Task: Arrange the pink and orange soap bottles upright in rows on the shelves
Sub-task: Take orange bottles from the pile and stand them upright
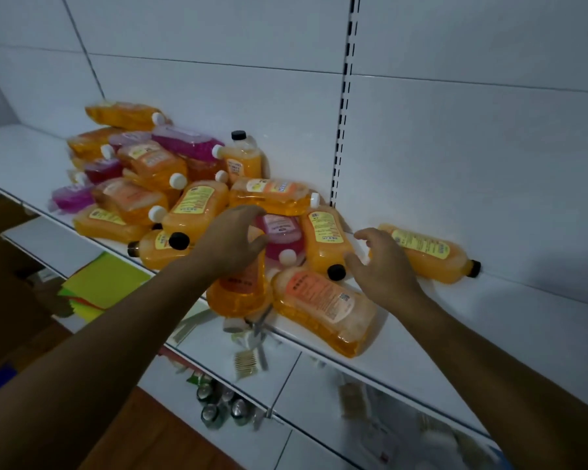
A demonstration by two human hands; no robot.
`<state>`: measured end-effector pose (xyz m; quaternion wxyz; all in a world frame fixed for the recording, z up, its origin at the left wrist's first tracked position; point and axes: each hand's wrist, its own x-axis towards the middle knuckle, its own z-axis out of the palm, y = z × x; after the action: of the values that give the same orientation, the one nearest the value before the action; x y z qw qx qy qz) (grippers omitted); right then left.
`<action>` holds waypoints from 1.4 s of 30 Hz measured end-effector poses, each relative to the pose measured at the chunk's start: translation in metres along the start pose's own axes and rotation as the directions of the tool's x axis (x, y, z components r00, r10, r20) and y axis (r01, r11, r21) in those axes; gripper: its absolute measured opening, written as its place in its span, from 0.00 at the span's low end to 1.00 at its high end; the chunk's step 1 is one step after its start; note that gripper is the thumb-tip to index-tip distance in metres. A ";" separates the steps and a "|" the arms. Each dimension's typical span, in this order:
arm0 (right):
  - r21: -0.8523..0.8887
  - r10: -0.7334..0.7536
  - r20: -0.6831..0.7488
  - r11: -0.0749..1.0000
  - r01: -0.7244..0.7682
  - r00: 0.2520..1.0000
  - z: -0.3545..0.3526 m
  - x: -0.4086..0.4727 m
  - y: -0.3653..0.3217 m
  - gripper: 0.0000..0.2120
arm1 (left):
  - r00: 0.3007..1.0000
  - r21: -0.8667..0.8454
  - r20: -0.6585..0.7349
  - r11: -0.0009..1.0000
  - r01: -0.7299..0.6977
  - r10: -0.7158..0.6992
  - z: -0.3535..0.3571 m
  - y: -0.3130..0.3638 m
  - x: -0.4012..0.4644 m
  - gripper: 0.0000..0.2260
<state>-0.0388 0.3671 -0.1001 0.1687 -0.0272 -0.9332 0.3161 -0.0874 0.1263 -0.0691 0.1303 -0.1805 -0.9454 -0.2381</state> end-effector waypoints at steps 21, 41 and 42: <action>0.119 -0.216 0.378 0.976 0.184 0.900 0.073 0.004 -0.105 0.25 | 0.988 -0.290 -0.094 0.953 0.088 -0.120 0.006 -0.043 -0.062 0.25; 0.439 -0.479 0.067 0.802 0.405 0.875 0.020 0.034 -0.124 0.30 | 0.820 -0.907 0.252 0.172 0.386 -0.513 -0.075 -0.008 -0.019 0.10; 0.451 -0.462 0.027 0.797 0.402 0.886 0.021 0.036 -0.128 0.28 | 0.827 -0.914 0.259 0.149 0.376 -0.499 -0.079 -0.008 -0.023 0.13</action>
<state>-0.0725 0.2584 -0.0280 0.1745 0.2463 -0.8298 0.4694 -0.0578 0.0740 -0.0127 -0.0262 0.0733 -0.6212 -0.7798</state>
